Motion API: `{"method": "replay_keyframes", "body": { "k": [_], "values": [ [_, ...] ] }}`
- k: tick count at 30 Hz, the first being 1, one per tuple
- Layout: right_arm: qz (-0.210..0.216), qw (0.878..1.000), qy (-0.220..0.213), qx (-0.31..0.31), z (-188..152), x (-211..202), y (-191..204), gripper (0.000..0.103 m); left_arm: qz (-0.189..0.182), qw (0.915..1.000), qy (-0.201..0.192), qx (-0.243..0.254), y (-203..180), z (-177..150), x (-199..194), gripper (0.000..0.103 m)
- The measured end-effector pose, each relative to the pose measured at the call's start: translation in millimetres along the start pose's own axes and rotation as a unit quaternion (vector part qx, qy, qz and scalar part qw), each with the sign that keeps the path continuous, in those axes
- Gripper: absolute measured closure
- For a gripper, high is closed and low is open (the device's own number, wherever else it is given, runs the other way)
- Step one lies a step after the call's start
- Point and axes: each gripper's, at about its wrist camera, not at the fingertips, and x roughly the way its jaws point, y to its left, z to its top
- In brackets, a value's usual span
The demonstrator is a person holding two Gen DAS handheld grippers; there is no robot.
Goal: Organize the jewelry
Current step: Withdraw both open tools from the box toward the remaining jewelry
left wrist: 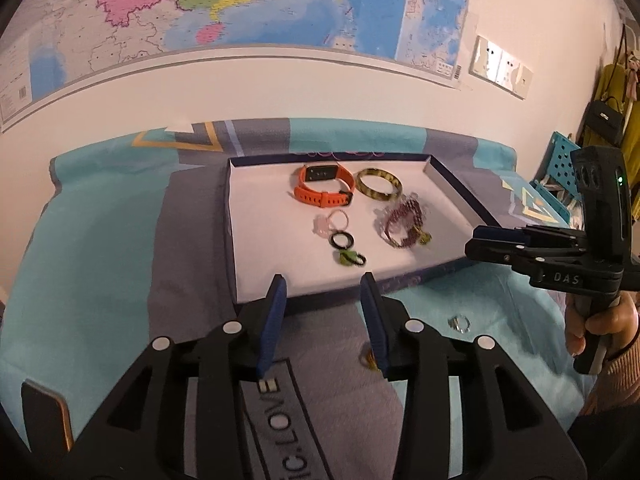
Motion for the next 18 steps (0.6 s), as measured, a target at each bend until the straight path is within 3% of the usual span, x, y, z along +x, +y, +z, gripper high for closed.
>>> {"method": "replay_keyframes", "body": {
  "k": [18],
  "values": [
    [-0.012,0.998,0.046,-0.036,-50.2,7.1,31.3,0.063,-0.031,0.9974,0.056,0.033,-29.2,-42.6,12.8,0.055]
  ]
}}
